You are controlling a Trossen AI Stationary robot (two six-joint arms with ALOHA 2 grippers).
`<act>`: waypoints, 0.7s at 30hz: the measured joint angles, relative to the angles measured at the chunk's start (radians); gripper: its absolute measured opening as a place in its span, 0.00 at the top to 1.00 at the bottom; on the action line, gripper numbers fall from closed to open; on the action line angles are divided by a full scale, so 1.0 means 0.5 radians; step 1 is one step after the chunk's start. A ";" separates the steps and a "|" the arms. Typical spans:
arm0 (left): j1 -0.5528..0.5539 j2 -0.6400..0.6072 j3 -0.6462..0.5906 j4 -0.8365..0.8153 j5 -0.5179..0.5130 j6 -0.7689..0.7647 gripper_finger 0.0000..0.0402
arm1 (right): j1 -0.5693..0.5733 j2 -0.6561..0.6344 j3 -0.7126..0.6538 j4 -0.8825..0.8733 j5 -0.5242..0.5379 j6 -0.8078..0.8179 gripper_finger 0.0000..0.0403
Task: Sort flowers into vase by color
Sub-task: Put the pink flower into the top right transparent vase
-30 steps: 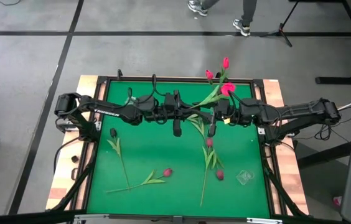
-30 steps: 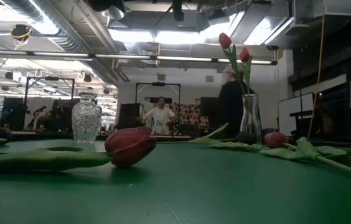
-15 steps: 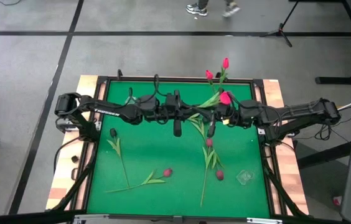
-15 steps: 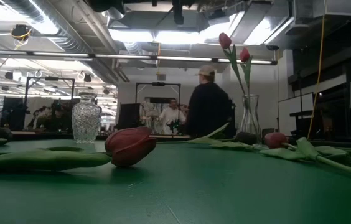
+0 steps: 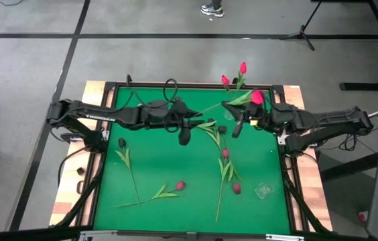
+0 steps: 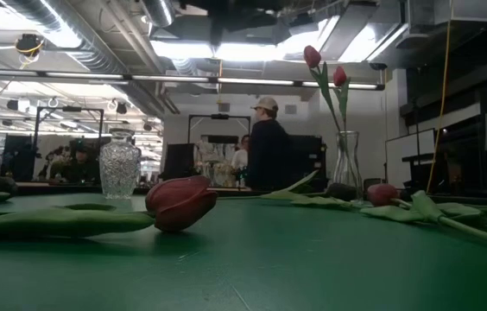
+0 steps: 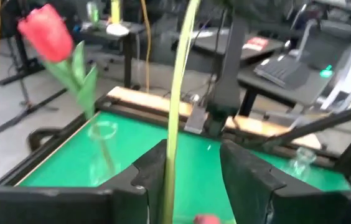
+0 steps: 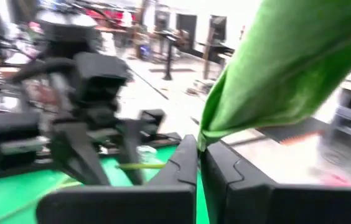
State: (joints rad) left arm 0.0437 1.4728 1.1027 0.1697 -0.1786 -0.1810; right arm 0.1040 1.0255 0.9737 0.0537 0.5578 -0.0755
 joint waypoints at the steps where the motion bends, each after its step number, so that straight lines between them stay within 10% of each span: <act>1: 0.000 -0.035 0.000 -0.078 -0.005 0.000 0.66 | 0.000 -0.043 0.000 -0.069 0.048 0.025 0.99; 13: -0.002 -0.442 -0.001 -0.571 -0.069 0.071 0.65 | -0.002 -0.571 0.004 -1.063 0.719 0.577 0.99; 21: -0.002 -0.637 -0.001 -0.591 -0.257 0.139 0.65 | -0.002 -0.647 0.004 -1.255 0.738 0.728 0.99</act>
State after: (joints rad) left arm 0.0429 1.1542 1.1023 -0.1258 -0.3071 -0.1114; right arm 0.1032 0.7020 0.9756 -0.5736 0.9267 0.2884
